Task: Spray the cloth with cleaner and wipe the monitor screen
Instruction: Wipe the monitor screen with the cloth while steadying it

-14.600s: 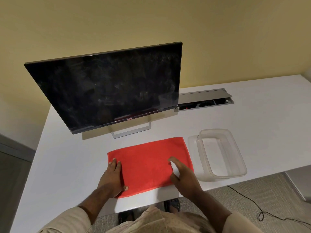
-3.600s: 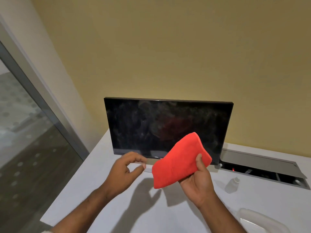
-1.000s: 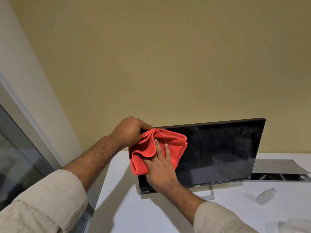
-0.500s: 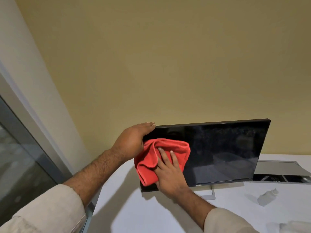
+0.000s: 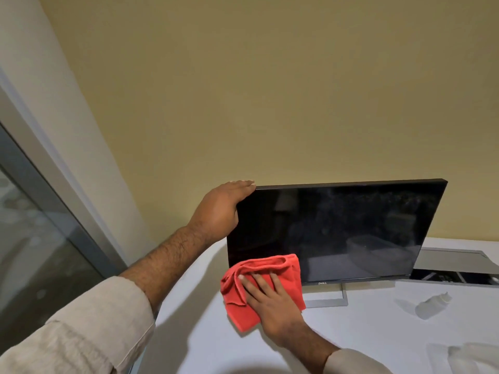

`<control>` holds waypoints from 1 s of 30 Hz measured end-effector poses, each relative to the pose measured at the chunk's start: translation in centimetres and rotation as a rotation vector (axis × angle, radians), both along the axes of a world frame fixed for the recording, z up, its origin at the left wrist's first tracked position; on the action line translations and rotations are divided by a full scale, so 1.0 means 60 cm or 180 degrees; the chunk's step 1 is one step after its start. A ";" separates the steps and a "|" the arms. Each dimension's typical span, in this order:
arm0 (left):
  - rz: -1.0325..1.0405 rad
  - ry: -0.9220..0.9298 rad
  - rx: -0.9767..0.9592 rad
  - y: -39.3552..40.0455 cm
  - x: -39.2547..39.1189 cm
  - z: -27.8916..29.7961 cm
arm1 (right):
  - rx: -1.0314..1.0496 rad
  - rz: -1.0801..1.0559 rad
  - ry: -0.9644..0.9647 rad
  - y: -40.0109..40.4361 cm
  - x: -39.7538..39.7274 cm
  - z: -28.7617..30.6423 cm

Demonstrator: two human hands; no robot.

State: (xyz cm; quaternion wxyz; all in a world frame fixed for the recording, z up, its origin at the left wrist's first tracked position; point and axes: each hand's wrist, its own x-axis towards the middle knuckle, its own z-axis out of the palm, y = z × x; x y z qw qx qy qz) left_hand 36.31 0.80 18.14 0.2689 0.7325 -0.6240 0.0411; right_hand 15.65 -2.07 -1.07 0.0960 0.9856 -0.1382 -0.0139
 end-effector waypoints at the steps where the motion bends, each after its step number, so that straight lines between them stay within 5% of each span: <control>1: -0.0029 -0.0009 -0.0029 0.001 -0.002 -0.003 | 0.0020 -0.0044 -0.0043 -0.003 -0.006 -0.003; 10: -0.0134 -0.0299 -0.0373 -0.002 -0.015 -0.017 | 0.0287 -0.0462 -0.0888 -0.032 0.047 0.076; 21: 0.0005 -0.0409 -0.0653 -0.008 -0.018 -0.036 | 0.0305 -0.0338 0.0158 0.030 -0.018 -0.028; 30: 0.0385 -0.0636 -0.0831 -0.020 -0.038 -0.053 | 0.0529 -0.0818 -0.0053 0.009 -0.034 -0.010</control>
